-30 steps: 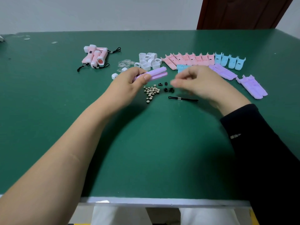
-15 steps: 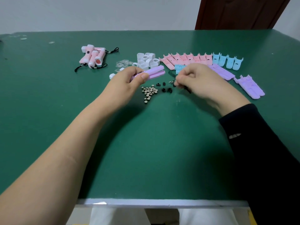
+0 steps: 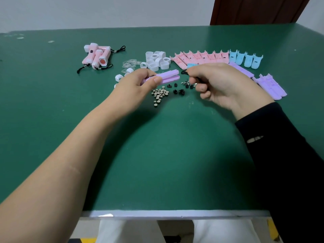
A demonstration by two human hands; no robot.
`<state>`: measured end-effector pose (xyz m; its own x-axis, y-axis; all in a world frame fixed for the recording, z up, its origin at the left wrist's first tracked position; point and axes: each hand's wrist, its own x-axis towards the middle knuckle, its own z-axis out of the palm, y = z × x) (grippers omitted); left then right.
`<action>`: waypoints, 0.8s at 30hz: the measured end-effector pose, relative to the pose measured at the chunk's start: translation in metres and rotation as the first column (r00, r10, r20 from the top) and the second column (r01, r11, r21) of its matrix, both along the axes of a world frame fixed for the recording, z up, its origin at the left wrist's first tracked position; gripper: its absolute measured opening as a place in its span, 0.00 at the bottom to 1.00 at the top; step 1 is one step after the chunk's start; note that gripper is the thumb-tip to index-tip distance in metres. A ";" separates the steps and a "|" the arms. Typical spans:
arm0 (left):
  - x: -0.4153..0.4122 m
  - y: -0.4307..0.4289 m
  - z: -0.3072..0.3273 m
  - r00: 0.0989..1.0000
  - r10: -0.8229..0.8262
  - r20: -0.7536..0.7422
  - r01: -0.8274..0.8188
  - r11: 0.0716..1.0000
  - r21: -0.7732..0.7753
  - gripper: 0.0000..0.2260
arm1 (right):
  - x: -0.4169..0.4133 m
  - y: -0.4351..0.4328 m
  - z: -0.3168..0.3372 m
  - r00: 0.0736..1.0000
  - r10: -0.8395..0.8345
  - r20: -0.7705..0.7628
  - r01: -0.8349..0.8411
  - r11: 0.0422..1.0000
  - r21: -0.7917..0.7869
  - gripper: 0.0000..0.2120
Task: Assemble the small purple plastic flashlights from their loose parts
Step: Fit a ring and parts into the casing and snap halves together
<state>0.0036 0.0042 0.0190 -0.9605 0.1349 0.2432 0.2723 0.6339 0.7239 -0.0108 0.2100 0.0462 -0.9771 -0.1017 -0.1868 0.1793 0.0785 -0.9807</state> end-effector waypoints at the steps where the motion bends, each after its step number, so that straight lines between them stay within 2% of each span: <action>1: 0.000 0.000 0.000 1.000 -0.001 -0.001 0.001 1.000 -0.005 0.07 | 0.000 0.000 -0.001 1.000 0.014 0.016 -0.013 1.000 -0.011 0.04; 6: 0.002 0.002 0.000 1.000 -0.005 0.004 0.005 1.000 0.005 0.08 | -0.001 0.000 -0.003 0.993 0.074 0.094 -0.064 0.992 -0.105 0.03; 14: 0.003 0.004 0.001 1.000 -0.021 0.013 0.020 0.999 0.026 0.08 | 0.000 0.001 -0.005 0.968 0.146 0.205 -0.073 0.942 -0.327 0.07; 24: 0.004 0.005 0.002 0.999 -0.038 0.020 0.037 0.999 0.024 0.07 | 0.002 -0.001 -0.007 0.964 0.144 0.222 -0.070 0.948 -0.309 0.07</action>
